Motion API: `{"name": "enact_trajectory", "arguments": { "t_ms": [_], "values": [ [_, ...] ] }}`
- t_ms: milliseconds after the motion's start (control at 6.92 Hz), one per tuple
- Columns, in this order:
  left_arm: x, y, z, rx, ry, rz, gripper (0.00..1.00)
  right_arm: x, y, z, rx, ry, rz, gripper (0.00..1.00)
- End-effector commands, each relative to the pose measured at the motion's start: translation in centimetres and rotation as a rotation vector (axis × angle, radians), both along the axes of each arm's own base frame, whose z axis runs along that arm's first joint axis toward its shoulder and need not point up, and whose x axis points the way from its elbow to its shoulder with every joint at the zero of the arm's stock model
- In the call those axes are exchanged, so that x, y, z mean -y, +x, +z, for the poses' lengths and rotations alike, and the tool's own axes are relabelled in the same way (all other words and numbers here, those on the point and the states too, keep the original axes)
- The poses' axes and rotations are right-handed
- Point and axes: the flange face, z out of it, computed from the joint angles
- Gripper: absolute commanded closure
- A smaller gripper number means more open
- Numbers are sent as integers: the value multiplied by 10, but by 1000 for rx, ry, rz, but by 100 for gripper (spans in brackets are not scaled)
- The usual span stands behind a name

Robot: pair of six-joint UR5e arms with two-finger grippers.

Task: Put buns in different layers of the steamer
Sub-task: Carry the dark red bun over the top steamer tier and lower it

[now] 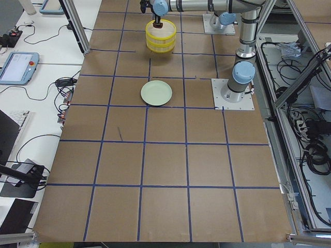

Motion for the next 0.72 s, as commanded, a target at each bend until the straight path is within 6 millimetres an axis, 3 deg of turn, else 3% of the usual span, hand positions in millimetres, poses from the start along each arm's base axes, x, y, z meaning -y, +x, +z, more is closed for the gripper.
{"name": "enact_trajectory", "arguments": {
  "t_ms": [0,144,433,578],
  "values": [
    [-2,-27,-40,-3,26,27,48,-3,-5,21,-1,-42,-1,0],
    [-3,-27,-40,4,26,31,2,-7,-5,26,0,-53,6,0],
    [-1,-27,-35,2,16,29,1,-11,-4,37,3,-74,8,0],
    [0,-26,-18,3,-12,27,1,-12,-5,40,3,-80,8,0]
  ]
}}
